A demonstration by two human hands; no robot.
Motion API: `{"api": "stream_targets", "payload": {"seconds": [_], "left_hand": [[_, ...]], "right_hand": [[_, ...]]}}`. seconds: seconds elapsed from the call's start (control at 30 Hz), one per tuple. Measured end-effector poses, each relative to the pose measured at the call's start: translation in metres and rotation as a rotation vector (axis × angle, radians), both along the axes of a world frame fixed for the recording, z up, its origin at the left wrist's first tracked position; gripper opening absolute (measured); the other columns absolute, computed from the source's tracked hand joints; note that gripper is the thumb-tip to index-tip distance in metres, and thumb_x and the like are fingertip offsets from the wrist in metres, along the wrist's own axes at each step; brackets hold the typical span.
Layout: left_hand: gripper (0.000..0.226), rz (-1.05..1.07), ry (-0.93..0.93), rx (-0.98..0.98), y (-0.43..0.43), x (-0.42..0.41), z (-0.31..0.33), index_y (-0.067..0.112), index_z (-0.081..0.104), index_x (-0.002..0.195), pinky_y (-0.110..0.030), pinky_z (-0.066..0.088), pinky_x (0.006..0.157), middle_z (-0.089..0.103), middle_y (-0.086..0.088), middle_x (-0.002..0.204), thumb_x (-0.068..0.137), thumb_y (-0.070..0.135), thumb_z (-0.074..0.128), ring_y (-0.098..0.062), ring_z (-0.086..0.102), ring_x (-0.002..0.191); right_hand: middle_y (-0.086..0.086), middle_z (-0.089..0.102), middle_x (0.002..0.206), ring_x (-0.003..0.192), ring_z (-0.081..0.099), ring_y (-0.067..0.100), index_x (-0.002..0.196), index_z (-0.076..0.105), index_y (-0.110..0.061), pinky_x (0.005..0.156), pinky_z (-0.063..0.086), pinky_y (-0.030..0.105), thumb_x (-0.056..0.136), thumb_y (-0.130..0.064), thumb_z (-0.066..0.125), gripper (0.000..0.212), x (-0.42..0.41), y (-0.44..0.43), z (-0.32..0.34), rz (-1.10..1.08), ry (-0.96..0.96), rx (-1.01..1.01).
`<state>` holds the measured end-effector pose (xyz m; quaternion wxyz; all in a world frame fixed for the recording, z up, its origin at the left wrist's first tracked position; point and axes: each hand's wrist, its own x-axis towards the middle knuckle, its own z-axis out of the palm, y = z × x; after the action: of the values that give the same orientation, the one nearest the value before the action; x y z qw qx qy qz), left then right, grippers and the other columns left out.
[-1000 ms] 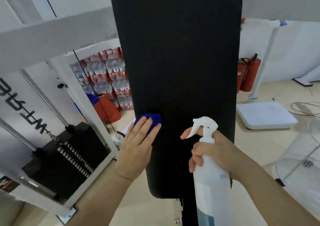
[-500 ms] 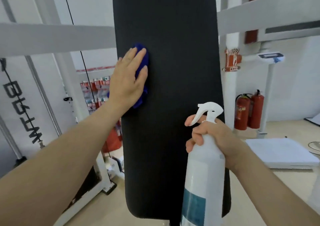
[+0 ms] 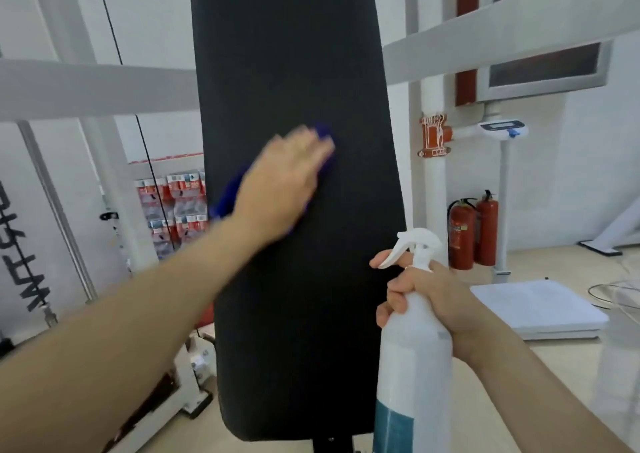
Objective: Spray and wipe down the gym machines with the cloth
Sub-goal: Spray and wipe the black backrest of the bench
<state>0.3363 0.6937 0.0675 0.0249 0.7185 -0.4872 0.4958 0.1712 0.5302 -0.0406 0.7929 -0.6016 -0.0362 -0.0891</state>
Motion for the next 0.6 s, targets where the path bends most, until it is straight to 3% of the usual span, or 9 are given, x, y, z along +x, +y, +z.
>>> {"api": "stream_targets", "payload": {"seconds": [0.07,0.13,0.2,0.33,0.4,0.47,0.53,0.6], "left_hand": [[0.047,0.065,0.148,-0.191,-0.019,0.007,0.048,0.01,0.042,0.144,-0.04,0.023,0.115,0.041,-0.015,0.15,0.098,0.013,0.045,-0.029,0.035,0.14],[0.048,0.047,0.157,-0.21,-0.034,0.002,0.057,0.014,0.036,0.148,-0.036,0.017,0.117,0.034,-0.01,0.154,0.1,0.018,0.043,-0.023,0.027,0.144],[0.049,-0.022,0.124,-0.09,-0.042,-0.012,0.037,0.017,0.037,0.147,-0.037,0.017,0.117,0.034,-0.008,0.154,0.099,0.02,0.044,-0.021,0.027,0.144],[0.051,-0.198,0.124,0.35,-0.016,-0.047,-0.046,0.024,0.046,0.141,-0.037,0.021,0.116,0.043,0.0,0.149,0.09,0.026,0.046,-0.014,0.032,0.141],[0.051,-0.23,0.064,0.425,-0.007,-0.047,-0.046,0.022,0.049,0.139,-0.04,0.024,0.114,0.047,-0.003,0.146,0.088,0.024,0.049,-0.017,0.038,0.138],[0.05,-0.166,0.057,0.284,-0.018,-0.037,-0.022,0.018,0.046,0.141,-0.043,0.024,0.116,0.045,-0.007,0.147,0.092,0.019,0.05,-0.021,0.037,0.139],[0.047,-0.111,0.172,0.021,-0.038,-0.027,0.016,0.016,0.041,0.145,-0.043,0.022,0.118,0.04,-0.009,0.151,0.098,0.018,0.047,-0.023,0.031,0.143],[0.046,-0.069,0.251,-0.124,-0.062,-0.021,0.037,0.015,0.038,0.147,-0.039,0.02,0.119,0.036,-0.008,0.153,0.101,0.019,0.043,-0.022,0.027,0.144]], "right_hand": [[0.011,0.048,0.055,0.055,0.058,0.031,0.102,0.066,-0.011,0.058,0.053,0.036,0.072,-0.006,0.056,0.031,0.001,-0.001,0.003,-0.015,-0.005,0.005],[0.011,0.048,0.057,0.054,0.058,0.028,0.101,0.066,-0.011,0.059,0.054,0.036,0.08,-0.003,0.055,0.026,0.001,-0.004,0.007,-0.025,-0.013,0.034],[0.011,0.048,0.057,0.054,0.058,0.028,0.101,0.065,-0.011,0.059,0.054,0.036,0.077,-0.005,0.056,0.027,-0.004,-0.007,0.006,-0.04,-0.027,0.06],[0.012,0.044,0.055,0.052,0.058,0.03,0.1,0.063,-0.006,0.056,0.054,0.035,0.068,-0.006,0.055,0.032,-0.023,-0.006,-0.012,-0.03,-0.014,0.085],[0.013,0.044,0.054,0.051,0.059,0.031,0.094,0.064,-0.005,0.056,0.054,0.036,0.068,-0.006,0.055,0.027,-0.033,-0.004,-0.019,-0.018,-0.002,0.049],[0.013,0.046,0.054,0.052,0.06,0.031,0.088,0.064,-0.005,0.057,0.055,0.036,0.069,-0.006,0.056,0.021,-0.039,0.0,-0.024,-0.007,0.024,0.005],[0.012,0.046,0.053,0.052,0.06,0.032,0.088,0.062,-0.004,0.057,0.055,0.036,0.068,-0.006,0.056,0.021,-0.042,0.001,-0.03,-0.022,0.024,0.025],[0.011,0.046,0.053,0.052,0.059,0.032,0.094,0.063,-0.005,0.058,0.055,0.036,0.068,-0.006,0.056,0.026,-0.046,-0.003,-0.037,-0.057,0.008,0.098]]}}
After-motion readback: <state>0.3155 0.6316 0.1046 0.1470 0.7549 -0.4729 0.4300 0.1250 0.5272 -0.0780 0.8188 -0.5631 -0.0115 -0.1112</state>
